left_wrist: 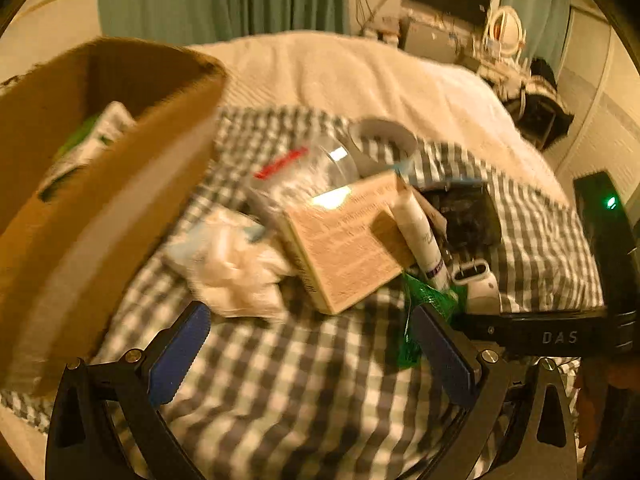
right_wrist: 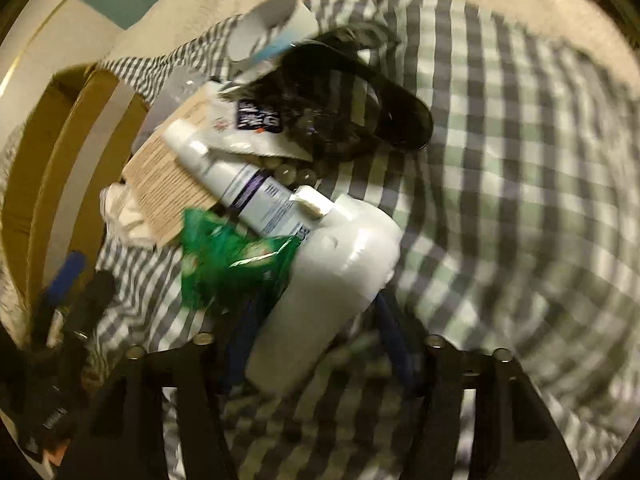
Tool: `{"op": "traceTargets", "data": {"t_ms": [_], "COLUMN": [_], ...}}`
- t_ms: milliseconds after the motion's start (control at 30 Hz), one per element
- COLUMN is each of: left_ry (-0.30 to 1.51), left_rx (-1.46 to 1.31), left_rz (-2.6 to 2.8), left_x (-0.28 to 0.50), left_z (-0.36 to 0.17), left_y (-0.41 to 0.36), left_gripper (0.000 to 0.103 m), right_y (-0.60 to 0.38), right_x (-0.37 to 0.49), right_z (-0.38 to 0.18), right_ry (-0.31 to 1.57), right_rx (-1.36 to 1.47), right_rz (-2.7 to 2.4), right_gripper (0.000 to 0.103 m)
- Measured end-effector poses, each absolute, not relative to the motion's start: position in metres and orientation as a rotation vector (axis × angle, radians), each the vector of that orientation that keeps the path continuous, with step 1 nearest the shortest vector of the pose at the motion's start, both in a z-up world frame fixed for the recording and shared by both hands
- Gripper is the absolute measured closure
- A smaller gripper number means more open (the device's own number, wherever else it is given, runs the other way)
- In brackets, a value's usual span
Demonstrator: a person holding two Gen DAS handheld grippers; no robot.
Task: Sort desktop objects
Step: 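Grasp the green snack packet with the left gripper while the right grasps the white bottle, then release the green packet and white bottle into the cardboard box with both grippers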
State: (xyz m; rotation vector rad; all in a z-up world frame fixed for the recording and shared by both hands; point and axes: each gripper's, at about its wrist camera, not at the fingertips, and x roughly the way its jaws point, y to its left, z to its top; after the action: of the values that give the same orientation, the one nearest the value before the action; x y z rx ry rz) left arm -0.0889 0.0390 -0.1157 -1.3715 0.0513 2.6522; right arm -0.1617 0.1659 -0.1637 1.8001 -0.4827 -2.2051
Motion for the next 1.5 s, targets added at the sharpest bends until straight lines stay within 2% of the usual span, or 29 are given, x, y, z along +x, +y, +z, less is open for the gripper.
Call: {"op": "traceTargets", "data": {"t_ms": [133,333,500,600,667,700,733,833,967,1100,1333,1500], "left_ry": [0.236,0.408,0.291,0.184,0.109,0.104,0.137,0.138,0.146,0.123,0.202,0.269], "left_rx": [-1.445,-1.386,-1.462,-1.495,-1.507,-1.532,-1.582,-1.56,-1.53,-1.456,-1.311,-1.196], "left_rz": [2.572,2.456,2.32,2.285,2.219,2.17,2.134,2.156,2.224,2.231,2.375,2.484], "left_x": [-0.095,-0.091,-0.103,-0.105,-0.105,-0.106,-0.106,-0.102,-0.09,-0.07,-0.048,-0.046], "left_z": [-0.129,-0.124,-0.129,-0.134,-0.141,-0.147,-0.157,-0.162,-0.147,-0.118,-0.048,0.011], "left_y": [0.069,0.115,0.139,0.145,0.147,0.149,0.152,0.15,0.139,0.116,0.038,-0.029], "left_gripper": [0.0,0.0,0.0,0.0,0.011,0.043,0.069,0.07,0.071,0.071,0.071,0.071], "right_y": [0.175,0.212,0.242,0.247,0.249,0.253,0.257,0.262,0.254,0.248,0.218,0.175], "right_x": [-0.162,-0.157,-0.156,-0.149,-0.145,-0.145,-0.145,-0.142,-0.132,-0.121,-0.094,-0.09], "right_z": [-0.15,-0.122,-0.121,-0.117,-0.111,-0.107,-0.104,-0.106,-0.109,-0.098,-0.04,0.017], "right_ry": [-0.38,-0.33,-0.477,-0.461,-0.439,-0.438,-0.449,-0.571,-0.525,-0.683,-0.612,-0.444], "right_rx": [1.721,1.645,1.643,1.641,1.623,1.616,1.61,1.597,1.618,1.548,1.403,1.299], "right_rz": [-2.224,-2.348,-2.35,-2.372,-2.403,-2.412,-2.413,-2.379,-2.412,-2.324,-2.344,-2.393], "right_gripper": [0.058,0.061,0.061,0.061,0.061,0.061,0.061,0.061,0.061,0.061,0.061,0.061]}}
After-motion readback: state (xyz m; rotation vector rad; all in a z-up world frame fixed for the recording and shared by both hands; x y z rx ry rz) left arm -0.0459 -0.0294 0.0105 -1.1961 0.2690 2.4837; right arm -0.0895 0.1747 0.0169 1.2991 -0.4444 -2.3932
